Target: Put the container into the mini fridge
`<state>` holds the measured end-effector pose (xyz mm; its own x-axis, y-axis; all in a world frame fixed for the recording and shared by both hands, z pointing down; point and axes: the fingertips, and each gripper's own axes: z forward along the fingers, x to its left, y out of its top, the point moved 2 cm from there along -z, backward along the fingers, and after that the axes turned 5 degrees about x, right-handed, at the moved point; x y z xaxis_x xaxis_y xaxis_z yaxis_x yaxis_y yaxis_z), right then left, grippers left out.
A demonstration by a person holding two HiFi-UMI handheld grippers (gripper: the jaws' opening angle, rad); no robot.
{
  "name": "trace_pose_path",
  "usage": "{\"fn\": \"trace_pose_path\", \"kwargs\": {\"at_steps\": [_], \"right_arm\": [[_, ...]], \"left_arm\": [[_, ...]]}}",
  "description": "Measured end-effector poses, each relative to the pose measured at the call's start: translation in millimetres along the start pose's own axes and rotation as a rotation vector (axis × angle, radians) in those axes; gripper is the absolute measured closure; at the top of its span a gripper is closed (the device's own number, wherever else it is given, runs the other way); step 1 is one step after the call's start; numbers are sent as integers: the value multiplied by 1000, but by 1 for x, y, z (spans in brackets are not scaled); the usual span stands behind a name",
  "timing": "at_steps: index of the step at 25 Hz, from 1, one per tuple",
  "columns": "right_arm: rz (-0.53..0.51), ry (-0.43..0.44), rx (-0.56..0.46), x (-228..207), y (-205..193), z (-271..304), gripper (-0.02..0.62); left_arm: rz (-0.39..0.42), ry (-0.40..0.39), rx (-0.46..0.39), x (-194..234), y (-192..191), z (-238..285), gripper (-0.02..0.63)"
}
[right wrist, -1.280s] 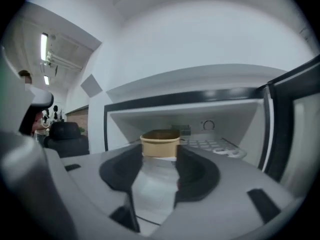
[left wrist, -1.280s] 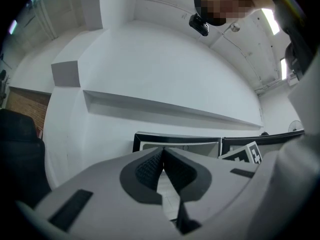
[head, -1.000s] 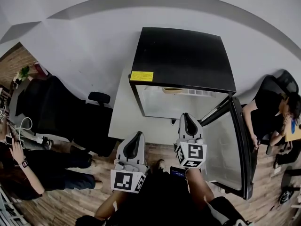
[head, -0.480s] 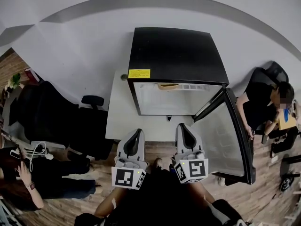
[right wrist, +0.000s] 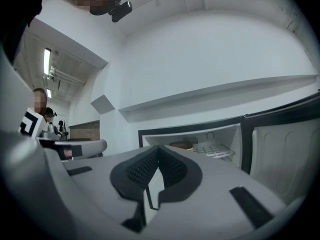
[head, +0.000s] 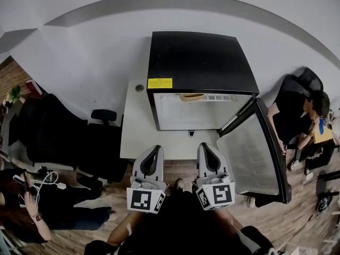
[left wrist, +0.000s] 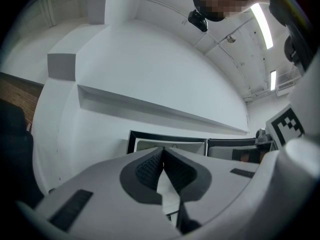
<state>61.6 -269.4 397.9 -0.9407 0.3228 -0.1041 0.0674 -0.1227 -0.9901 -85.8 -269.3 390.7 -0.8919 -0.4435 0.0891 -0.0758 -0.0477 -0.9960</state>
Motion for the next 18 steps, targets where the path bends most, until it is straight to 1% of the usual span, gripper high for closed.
{"fn": "trace_pose_path", "kwargs": {"at_steps": [18], "right_arm": [[-5,1,-5,9,1,3,581]], "left_arm": [[-7,0,-4,11,3,-6,597]]}}
